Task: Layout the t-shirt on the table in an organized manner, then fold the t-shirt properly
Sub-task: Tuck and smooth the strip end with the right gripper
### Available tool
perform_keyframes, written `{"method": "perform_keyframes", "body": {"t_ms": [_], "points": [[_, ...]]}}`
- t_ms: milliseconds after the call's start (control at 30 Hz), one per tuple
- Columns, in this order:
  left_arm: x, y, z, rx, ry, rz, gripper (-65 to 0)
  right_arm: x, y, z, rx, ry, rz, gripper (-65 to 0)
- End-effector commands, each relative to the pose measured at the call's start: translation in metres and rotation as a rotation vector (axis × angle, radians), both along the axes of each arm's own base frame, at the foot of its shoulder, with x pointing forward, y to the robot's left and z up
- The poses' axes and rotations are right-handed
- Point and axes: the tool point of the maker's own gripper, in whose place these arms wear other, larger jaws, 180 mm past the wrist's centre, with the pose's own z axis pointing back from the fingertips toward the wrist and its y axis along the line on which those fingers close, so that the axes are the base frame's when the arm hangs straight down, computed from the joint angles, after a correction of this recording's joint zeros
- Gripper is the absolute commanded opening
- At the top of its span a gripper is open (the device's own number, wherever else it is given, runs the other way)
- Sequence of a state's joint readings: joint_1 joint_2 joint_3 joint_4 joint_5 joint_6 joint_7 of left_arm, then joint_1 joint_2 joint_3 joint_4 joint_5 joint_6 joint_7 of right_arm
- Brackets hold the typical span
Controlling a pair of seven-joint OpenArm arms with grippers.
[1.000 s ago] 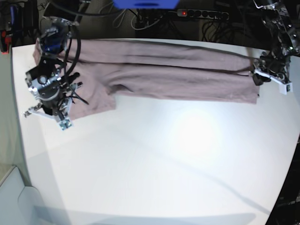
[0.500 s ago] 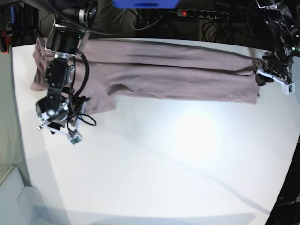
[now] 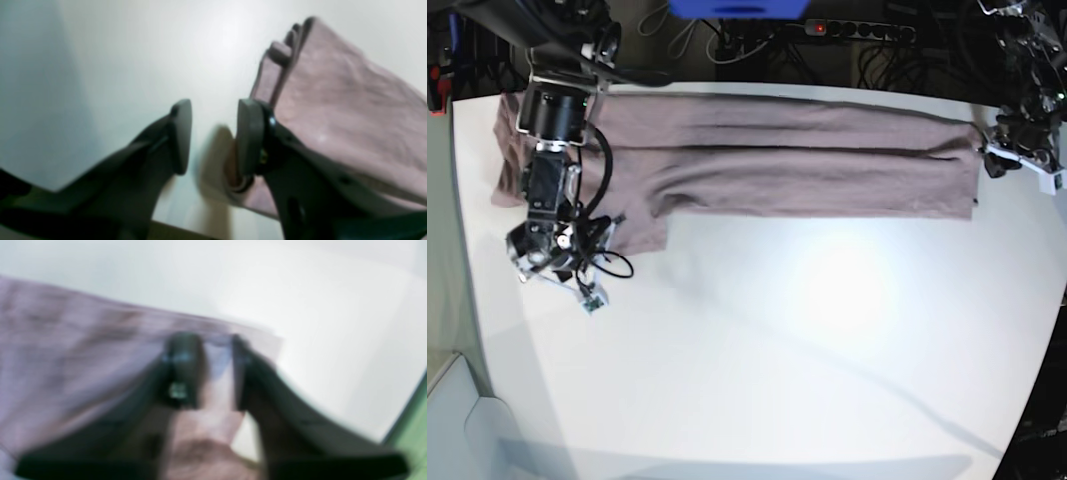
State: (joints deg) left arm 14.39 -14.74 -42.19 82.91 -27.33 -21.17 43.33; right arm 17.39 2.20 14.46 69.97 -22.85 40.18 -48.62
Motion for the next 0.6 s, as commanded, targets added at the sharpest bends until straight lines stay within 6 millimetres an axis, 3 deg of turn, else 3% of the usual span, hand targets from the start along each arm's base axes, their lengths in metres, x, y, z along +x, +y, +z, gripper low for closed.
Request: {"method": "perform_keyframes", "body": {"t_ms": [0,133,367,567], "points": [[0.008,0.007,0.015,0.024,-0.045,-0.005,-42.5,-0.017,-0.016,-0.009,-0.069,0.076,-0.018,-65.0],[0.008,0.011,0.016,0.027,-0.050,0.005,-42.5,-0.021,-0.021,0.002,-0.095,0.031,-0.023,-65.0],[0.011,0.009,0.017,0.025,-0.056,0.004,-42.5,-0.025,-0.025,0.085,-0.187,-0.230,-0.043,-65.0],[0.011,0.009,0.017,0.023,-0.055,0.004,-42.5,-0.049,-0.033,0.129,-0.270,-0.305,-0.086,-65.0]]}}
